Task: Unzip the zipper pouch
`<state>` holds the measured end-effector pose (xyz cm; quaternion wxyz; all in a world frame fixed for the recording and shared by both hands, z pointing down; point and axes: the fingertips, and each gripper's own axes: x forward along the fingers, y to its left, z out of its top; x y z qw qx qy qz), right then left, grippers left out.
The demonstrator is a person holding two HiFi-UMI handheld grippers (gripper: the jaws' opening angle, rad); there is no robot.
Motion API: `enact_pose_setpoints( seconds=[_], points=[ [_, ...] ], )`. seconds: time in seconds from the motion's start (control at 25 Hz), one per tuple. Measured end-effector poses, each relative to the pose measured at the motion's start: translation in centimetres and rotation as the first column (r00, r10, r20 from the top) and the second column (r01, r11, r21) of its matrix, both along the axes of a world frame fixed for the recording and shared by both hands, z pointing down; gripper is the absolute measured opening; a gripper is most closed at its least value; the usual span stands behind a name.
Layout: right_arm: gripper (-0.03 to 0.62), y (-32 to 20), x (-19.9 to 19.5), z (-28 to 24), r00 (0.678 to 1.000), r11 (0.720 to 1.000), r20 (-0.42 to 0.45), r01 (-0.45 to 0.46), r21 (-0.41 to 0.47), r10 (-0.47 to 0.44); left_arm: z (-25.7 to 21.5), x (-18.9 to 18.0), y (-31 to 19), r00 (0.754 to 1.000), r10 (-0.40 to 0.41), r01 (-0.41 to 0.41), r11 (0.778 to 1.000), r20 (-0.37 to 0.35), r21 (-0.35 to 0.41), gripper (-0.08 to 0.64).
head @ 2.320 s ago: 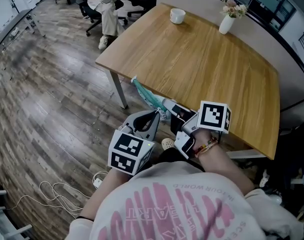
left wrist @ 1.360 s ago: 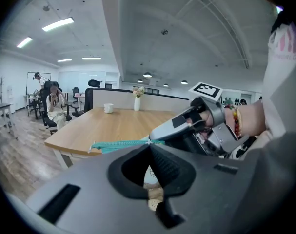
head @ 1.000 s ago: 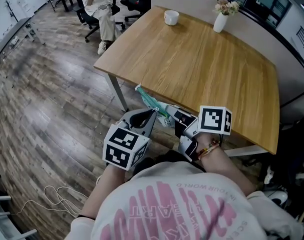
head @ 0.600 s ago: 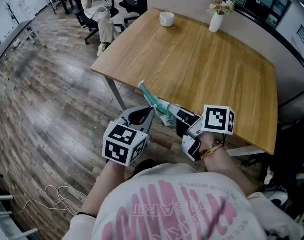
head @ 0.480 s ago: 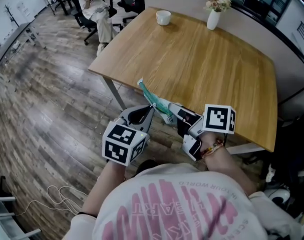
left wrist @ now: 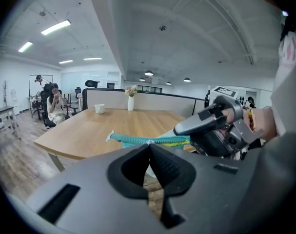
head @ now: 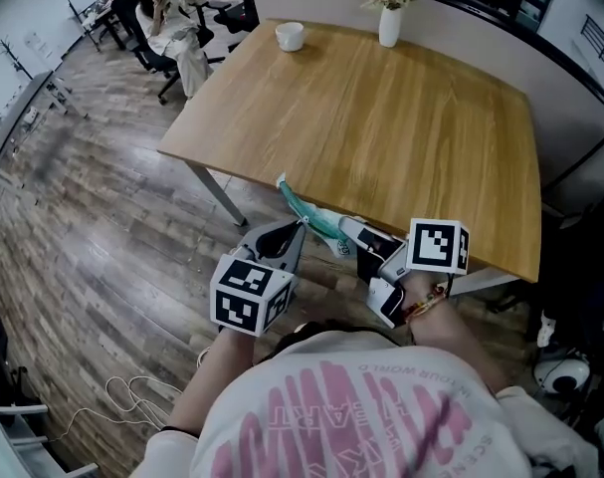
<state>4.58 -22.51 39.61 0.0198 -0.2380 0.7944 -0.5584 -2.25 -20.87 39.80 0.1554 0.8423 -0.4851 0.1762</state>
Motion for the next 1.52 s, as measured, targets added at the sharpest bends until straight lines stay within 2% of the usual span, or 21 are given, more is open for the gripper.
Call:
enact_pose_setpoints(
  seconds=[0.16,0.32,0.56,0.72,1.52],
  points=[
    [0.006,2.2,3.0,0.0,1.000,1.000,0.009,-0.008,0.016,0.008,-0.3,2.7,2.1,1.000,-0.002,0.002,1.000,0.006,0.009,0.006],
    [0.008,3.1,4.5,0.7,1.000,0.999,0.016,-0.005,0.037,0.004,0.0,3.5,3.3,1.000,-0.016,0.015,1.000,0.023,0.022,0.006],
    [0.008,3.3,4.3,1.3,0.999,0.999,0.039,0.011,0.031,-0.013,0.0,2.7,3.5,0.998,-0.041,0.040,0.999,0.050,0.025,0.006],
    [0.008,3.3,4.4,1.2,0.999,0.999,0.019,0.026,0.047,-0.027,-0.1,2.6,3.7,0.997,-0.059,0.057,0.998,0.056,0.029,0.006],
    [0.008,3.8,3.9,0.8,0.997,0.995,0.021,0.071,0.067,-0.073,-0.2,0.5,3.8,0.988,-0.147,0.146,0.989,0.048,0.030,0.008]
  ],
)
